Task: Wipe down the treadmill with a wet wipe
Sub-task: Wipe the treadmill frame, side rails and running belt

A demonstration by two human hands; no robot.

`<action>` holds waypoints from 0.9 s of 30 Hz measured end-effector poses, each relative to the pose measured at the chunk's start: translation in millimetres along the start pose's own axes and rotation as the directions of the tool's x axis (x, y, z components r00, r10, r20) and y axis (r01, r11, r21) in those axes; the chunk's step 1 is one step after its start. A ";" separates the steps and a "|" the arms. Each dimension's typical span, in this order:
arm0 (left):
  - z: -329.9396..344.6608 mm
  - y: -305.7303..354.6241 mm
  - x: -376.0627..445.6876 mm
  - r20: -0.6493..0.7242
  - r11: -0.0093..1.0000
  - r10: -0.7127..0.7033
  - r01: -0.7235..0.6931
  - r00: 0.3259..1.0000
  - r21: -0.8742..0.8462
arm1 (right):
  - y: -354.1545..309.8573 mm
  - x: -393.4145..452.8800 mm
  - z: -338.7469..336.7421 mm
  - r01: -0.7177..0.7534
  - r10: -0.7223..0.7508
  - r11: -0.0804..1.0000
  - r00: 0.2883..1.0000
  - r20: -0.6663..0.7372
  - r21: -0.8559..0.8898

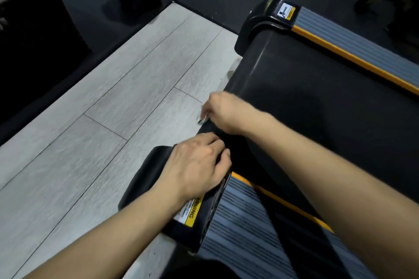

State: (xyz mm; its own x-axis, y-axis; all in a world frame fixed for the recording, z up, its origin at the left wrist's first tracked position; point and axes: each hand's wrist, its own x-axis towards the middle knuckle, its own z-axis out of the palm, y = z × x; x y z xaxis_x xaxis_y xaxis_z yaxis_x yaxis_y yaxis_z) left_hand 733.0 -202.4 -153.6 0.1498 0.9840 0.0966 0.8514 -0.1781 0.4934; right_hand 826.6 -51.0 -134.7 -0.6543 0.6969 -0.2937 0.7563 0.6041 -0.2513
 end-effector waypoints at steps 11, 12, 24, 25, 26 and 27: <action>-39.0 -30.4 -4.1 0.066 0.992 -0.106 0.110 0.992 -0.054 | 51.1 -54.4 8.8 -0.048 0.097 0.992 0.891 -0.444 0.121; -37.2 -28.8 0.6 0.056 0.989 -0.122 0.126 0.991 -0.072 | 49.7 -56.2 10.2 -0.082 0.134 0.987 0.886 -0.445 0.135; -17.4 -22.1 -5.8 0.046 0.971 -0.239 0.239 0.970 0.023 | 34.6 -157.9 41.2 0.164 -0.123 0.939 0.981 -0.149 0.303; -15.8 -22.3 -9.8 0.039 0.972 -0.235 0.234 0.971 0.015 | 38.2 -162.9 41.2 0.149 -0.116 0.939 0.986 -0.121 0.309; -14.3 -22.1 -13.3 0.034 0.971 -0.238 0.238 0.971 0.002 | 40.1 -166.2 39.8 0.133 -0.110 0.938 0.990 -0.091 0.319; -13.4 -21.7 -15.9 0.029 0.971 -0.238 0.239 0.971 -0.016 | 41.4 -168.0 37.3 0.117 -0.103 0.938 0.993 -0.059 0.327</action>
State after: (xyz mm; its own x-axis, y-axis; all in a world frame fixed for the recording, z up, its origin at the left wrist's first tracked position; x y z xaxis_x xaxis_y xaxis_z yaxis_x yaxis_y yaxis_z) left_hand 705.5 -214.3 -154.3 -0.0432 0.9979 -0.0487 0.8545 0.0621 0.5157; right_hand 967.9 -157.5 -130.2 -0.7279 0.6524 -0.2110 0.6332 0.5215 -0.5719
